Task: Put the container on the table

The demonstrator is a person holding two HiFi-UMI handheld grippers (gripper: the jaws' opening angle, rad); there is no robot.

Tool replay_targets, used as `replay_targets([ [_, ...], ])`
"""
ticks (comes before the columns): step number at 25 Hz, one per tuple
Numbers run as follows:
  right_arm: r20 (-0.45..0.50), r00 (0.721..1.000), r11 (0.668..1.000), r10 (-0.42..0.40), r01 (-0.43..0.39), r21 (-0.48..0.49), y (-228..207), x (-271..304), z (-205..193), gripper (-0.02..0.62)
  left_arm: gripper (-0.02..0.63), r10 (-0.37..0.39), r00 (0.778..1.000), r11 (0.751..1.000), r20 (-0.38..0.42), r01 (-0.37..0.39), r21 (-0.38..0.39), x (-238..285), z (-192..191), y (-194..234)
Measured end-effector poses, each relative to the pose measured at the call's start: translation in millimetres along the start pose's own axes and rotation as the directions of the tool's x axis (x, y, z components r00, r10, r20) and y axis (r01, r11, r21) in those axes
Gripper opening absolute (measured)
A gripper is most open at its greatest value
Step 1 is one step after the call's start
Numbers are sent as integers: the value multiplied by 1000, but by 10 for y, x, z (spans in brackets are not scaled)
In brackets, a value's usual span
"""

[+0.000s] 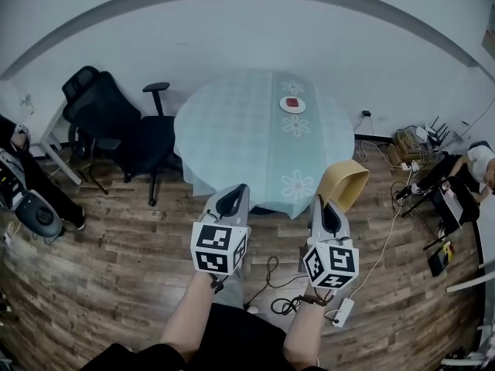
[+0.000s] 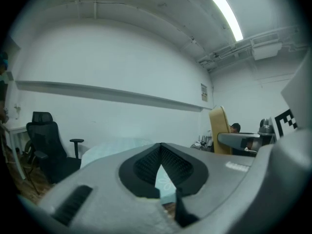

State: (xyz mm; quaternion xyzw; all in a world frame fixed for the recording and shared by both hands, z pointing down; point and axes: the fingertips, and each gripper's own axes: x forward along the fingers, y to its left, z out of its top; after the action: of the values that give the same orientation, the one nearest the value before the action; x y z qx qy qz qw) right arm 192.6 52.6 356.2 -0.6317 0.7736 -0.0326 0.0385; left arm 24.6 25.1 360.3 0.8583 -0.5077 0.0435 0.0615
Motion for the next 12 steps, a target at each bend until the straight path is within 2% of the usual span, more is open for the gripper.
replay_targets([
  [8, -68, 988, 991, -135, 135, -7, -663, 707, -177, 15, 2, -111, 992, 992, -61, 107, -68, 1139, -179, 98],
  [12, -114, 980, 985, -163, 168, 33, -815, 1348, -412, 15, 2, -123, 985, 991, -118, 115, -69, 1723, -289, 444],
])
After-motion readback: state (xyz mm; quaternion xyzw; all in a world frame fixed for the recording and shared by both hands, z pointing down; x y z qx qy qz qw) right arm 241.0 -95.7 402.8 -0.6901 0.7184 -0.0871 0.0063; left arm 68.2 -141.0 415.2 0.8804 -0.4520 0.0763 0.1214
